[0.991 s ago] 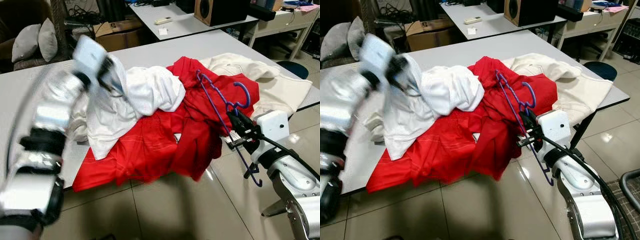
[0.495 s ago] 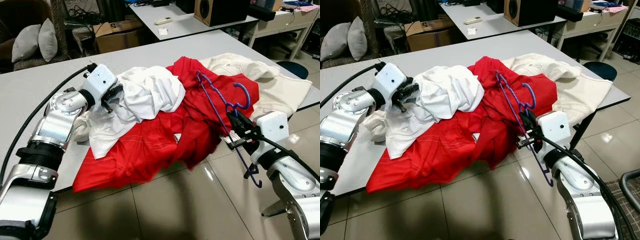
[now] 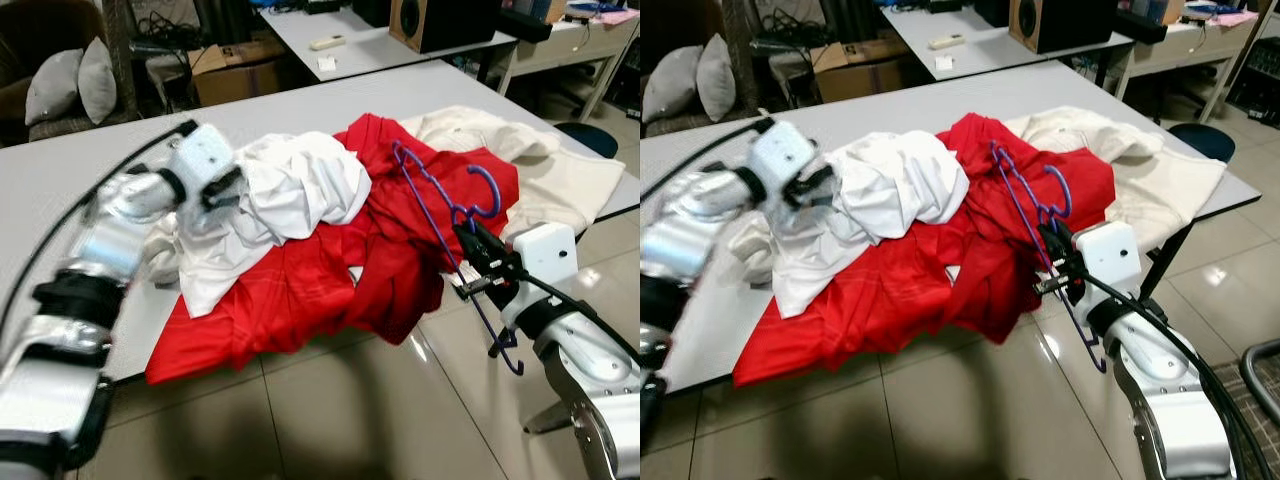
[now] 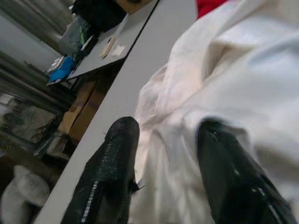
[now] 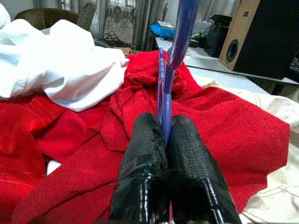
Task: Hang hanger
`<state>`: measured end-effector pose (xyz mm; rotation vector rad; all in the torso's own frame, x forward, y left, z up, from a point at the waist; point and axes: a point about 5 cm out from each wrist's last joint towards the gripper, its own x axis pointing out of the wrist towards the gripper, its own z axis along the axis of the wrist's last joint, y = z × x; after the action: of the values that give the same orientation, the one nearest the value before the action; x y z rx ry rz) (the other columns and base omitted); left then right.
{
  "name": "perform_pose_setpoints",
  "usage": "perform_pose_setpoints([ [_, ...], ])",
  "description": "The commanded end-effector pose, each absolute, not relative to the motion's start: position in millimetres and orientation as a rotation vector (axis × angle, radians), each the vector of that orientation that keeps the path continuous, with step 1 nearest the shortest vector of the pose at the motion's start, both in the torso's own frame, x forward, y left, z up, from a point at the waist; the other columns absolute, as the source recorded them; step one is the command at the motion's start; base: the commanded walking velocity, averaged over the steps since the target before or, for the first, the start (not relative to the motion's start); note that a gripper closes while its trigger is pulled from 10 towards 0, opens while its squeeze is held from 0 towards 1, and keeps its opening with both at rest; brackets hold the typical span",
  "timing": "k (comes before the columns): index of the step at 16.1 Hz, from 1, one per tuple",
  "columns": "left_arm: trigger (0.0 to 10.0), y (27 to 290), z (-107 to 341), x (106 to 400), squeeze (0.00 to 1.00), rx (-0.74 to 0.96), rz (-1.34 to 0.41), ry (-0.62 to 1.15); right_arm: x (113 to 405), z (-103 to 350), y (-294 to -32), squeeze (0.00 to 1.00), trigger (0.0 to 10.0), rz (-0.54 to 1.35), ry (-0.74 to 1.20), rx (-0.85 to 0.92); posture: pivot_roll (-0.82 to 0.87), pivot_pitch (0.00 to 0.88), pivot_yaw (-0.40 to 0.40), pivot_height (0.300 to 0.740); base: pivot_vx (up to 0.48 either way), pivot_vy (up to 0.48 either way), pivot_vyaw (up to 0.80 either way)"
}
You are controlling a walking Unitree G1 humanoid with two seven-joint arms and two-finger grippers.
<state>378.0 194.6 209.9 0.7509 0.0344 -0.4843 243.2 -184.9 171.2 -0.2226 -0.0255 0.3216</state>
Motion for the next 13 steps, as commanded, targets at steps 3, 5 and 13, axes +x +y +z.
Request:
perform_pose_setpoints([
  [3,10.0,192.0,201.8,376.2,0.0,0.806,-0.564,0.106,242.4,174.4,-185.3,0.0,10.0,0.315,-0.045,-0.228,-0.09,0.0,0.113,0.74,0.0,0.0,0.0],
  [5,10.0,200.6,200.2,379.6,0.0,0.878,-0.497,0.124,242.9,175.0,-186.2,0.0,10.0,0.313,-0.046,-0.231,-0.09,0.0,0.111,0.74,0.0,0.0,0.0],
  [13,0.0,209.0,201.1,387.3,0.0,0.89,-0.378,0.142,245.6,176.4,-186.0,0.0,10.0,0.316,-0.053,-0.232,-0.09,0.0,0.107,0.74,0.0,0.0,0.0],
])
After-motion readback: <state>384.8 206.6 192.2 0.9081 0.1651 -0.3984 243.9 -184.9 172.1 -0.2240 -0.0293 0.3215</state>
